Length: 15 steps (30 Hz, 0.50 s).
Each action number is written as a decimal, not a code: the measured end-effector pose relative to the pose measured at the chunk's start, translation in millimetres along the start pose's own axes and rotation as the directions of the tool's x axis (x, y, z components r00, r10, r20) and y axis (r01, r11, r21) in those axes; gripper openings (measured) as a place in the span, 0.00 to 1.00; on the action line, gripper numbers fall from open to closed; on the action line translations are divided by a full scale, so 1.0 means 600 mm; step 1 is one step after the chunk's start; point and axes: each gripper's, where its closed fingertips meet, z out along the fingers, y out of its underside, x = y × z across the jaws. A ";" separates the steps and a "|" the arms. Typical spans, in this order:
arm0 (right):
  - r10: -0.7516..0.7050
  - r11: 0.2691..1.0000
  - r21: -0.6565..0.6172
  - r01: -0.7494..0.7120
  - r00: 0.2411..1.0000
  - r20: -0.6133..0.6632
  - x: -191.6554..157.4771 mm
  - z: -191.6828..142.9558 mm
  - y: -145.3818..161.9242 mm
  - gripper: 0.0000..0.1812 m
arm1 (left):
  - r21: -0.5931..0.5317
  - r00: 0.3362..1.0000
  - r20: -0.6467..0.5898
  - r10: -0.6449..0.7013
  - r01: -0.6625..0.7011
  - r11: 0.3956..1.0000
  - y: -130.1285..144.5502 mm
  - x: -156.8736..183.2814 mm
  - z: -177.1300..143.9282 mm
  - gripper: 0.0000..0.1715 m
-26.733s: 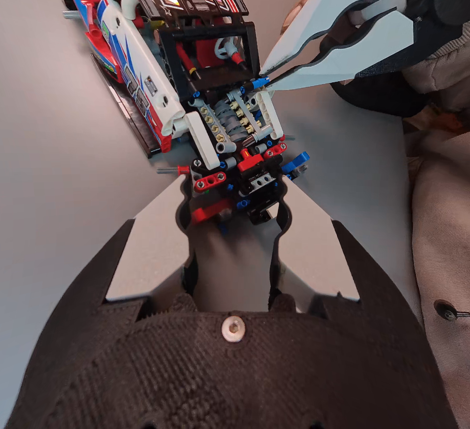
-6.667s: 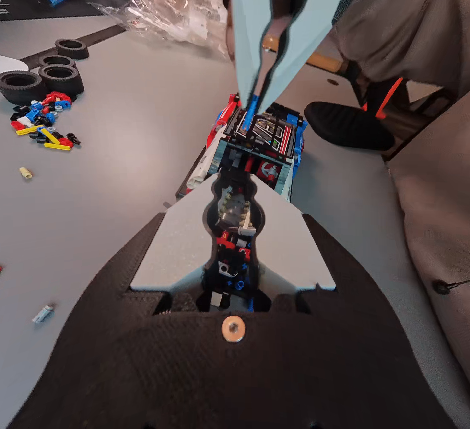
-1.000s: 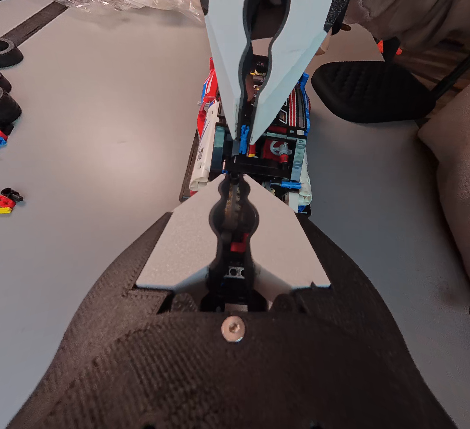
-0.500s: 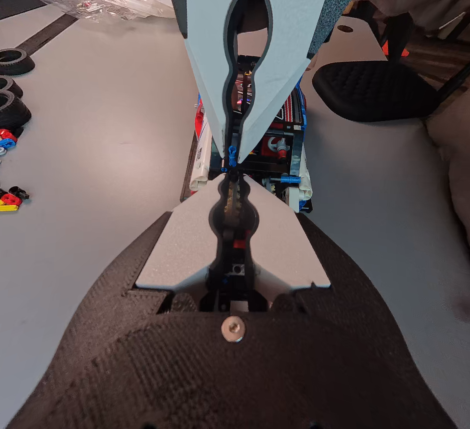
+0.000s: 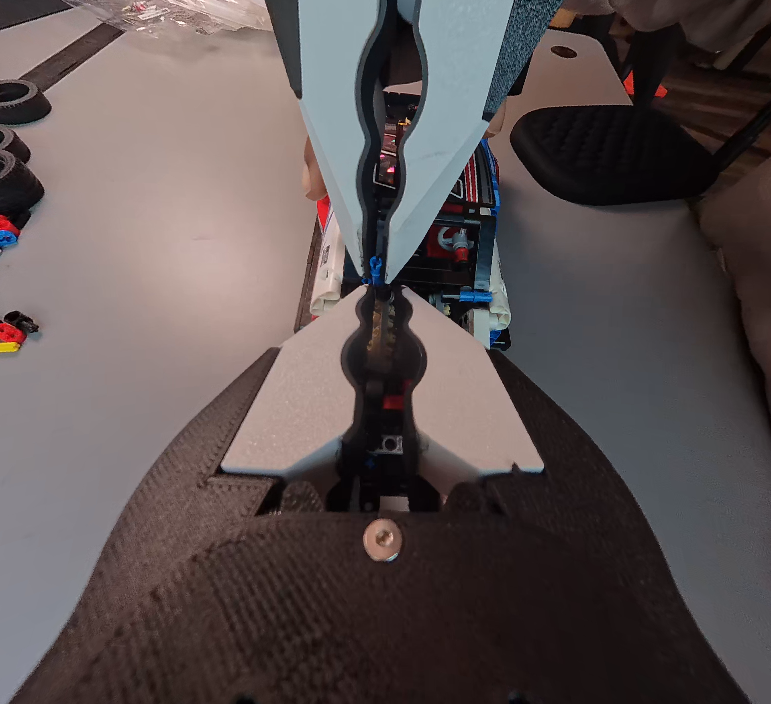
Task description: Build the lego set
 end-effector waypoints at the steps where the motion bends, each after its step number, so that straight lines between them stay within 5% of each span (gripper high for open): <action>1: -0.003 1.000 0.002 0.003 1.000 0.006 -0.001 0.000 0.001 0.01 | 0.001 1.000 0.000 -0.003 0.003 1.000 -0.001 0.000 0.001 0.05; 15: -0.127 0.991 -0.030 0.129 0.990 0.063 -0.005 -0.005 0.011 0.01 | 0.001 1.000 0.010 0.003 -0.003 1.000 -0.001 0.000 0.004 0.03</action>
